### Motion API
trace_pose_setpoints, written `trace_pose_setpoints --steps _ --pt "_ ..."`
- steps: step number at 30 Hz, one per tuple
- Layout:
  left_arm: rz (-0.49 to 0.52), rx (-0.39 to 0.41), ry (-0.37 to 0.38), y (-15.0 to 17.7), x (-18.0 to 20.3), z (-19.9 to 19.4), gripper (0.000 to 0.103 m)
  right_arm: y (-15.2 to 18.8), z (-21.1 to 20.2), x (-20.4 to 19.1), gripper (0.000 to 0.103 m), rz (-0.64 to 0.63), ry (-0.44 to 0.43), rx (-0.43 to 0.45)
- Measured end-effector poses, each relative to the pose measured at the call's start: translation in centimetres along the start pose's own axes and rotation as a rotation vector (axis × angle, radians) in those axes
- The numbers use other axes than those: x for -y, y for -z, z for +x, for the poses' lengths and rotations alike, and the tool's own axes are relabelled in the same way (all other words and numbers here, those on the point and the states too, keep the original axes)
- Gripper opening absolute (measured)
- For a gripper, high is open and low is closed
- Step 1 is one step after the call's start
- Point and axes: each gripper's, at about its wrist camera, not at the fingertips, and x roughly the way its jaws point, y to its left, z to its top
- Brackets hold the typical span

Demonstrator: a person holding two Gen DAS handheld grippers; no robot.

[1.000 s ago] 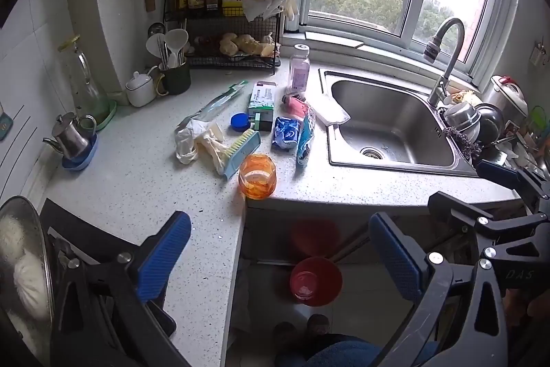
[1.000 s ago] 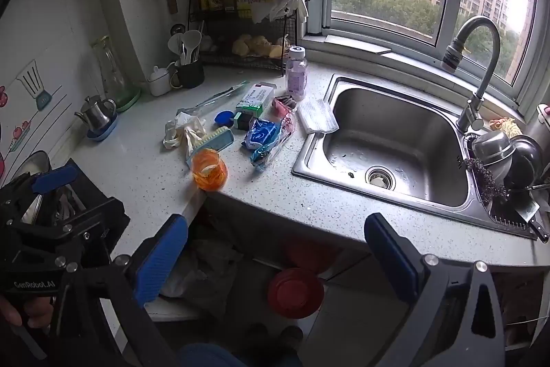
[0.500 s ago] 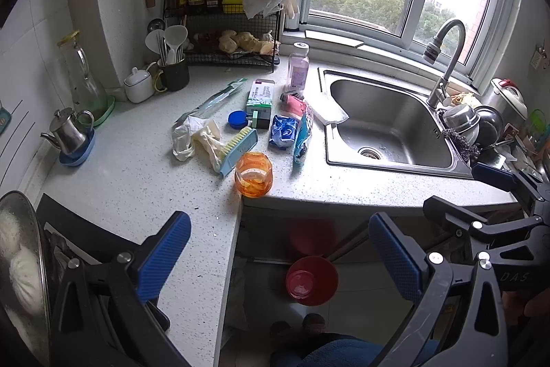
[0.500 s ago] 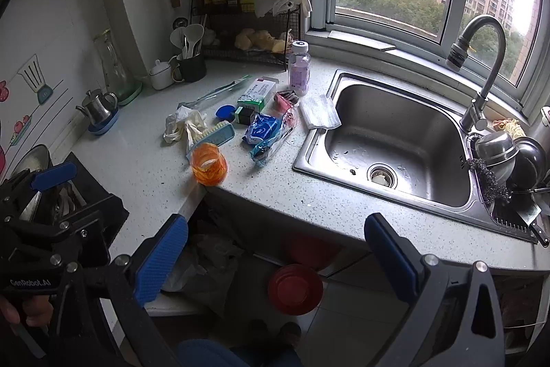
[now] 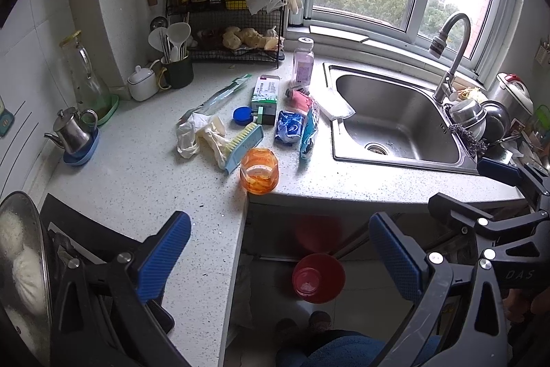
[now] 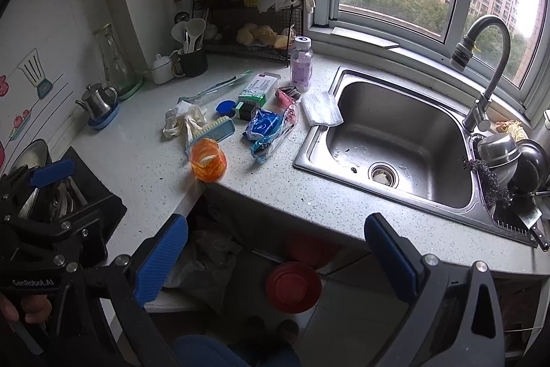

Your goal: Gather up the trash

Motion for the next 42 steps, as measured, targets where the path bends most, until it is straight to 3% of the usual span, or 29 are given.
trace_pose_setpoints --steps 26,42 --pt "-0.008 -0.005 -0.002 -0.4 0.2 0.2 0.103 -0.1 0.4 0.4 0.103 -0.007 -0.009 -0.018" --pt "-0.011 -0.02 -0.052 -1.4 1.1 1.2 0.103 -0.9 1.6 1.2 0.103 -0.034 -0.034 -0.031"
